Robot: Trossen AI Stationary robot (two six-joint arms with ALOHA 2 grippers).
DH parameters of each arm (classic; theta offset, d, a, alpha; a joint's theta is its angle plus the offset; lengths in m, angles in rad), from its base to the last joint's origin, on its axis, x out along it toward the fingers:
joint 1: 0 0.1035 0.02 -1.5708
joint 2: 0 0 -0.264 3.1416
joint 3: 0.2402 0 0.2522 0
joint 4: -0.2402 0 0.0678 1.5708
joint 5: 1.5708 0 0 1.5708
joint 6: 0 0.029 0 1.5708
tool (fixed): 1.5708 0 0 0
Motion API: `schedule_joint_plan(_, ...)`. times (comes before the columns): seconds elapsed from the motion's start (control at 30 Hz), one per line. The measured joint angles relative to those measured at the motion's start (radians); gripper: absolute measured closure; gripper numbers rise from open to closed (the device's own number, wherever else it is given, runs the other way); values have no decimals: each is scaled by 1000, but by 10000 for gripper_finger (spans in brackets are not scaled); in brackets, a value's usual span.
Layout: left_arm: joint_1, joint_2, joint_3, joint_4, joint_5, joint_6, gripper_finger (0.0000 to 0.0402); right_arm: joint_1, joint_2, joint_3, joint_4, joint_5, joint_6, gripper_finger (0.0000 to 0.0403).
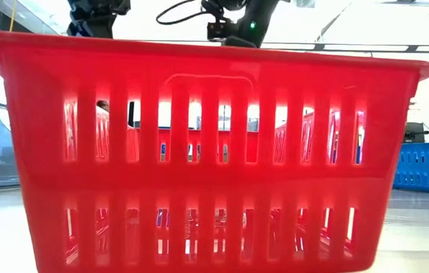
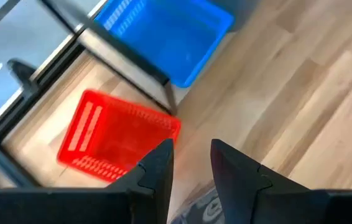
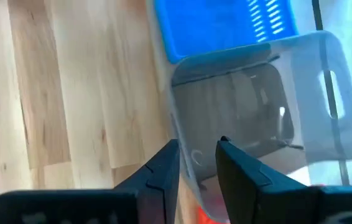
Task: Stack baskets on shelf by color
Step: Stack the top red bin on the red bin on the shelf
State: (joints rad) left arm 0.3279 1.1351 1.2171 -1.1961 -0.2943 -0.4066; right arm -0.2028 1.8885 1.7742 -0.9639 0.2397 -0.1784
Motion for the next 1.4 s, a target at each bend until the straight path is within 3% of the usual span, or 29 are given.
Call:
schedule_joint_plan(0.17,2,-1,-13,-45,-60,-100,303,-1,0,83,-57,49,5,311)
schedule_joint_plan(0.5,103,-33,-155,-50,-53,-247,303,-66,0,211,-158,44,-13,311)
schedule_joint_plan(1.03,284,-102,-306,-7,-35,-626,303,-162,0,223,-197,42,-196,311)
schedule_joint_plan(1.4,409,-95,-411,116,56,-739,303,-184,0,223,-223,41,-253,311)
